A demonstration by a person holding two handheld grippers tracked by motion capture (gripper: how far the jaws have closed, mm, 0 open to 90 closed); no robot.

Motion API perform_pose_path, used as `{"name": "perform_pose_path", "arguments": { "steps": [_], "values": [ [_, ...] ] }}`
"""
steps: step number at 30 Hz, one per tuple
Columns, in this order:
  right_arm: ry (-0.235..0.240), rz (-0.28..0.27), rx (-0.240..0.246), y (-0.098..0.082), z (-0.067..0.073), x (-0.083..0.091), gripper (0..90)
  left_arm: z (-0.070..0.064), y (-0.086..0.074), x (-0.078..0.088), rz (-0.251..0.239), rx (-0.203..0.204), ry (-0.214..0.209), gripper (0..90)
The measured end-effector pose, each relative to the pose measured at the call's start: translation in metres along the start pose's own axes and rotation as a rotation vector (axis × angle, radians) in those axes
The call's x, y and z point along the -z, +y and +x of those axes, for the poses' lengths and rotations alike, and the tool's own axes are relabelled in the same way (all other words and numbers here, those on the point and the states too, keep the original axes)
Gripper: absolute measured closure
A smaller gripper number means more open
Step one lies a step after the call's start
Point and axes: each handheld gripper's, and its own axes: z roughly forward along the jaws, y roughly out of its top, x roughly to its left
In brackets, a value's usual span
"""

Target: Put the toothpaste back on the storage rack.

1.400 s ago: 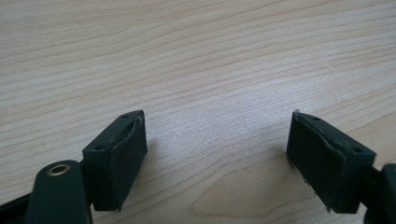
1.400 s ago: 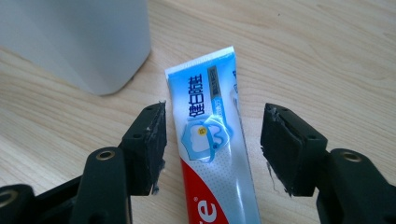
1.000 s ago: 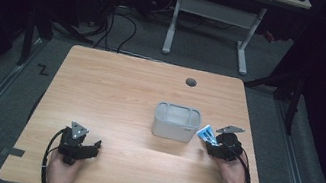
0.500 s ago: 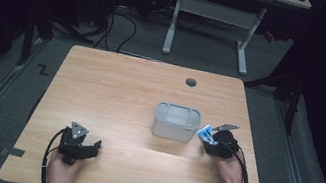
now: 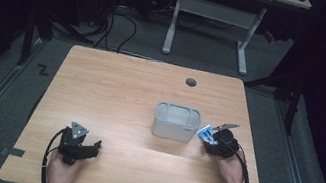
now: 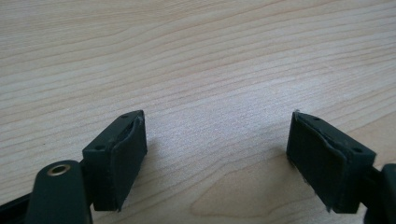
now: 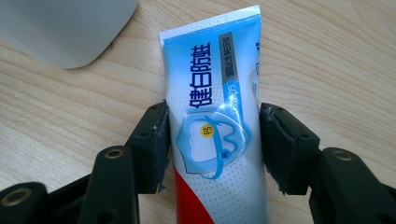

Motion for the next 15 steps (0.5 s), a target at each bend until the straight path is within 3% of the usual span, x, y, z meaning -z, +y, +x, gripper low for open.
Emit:
{"name": "perform_pose_path", "arguments": {
  "steps": [15],
  "values": [
    [0.035, 0.041, -0.009, 0.004, -0.0063, -0.0007, 54.9, -0.0001, 0.0, 0.0, 0.0, -0.001, 0.0, 20.4]
  ]
}}
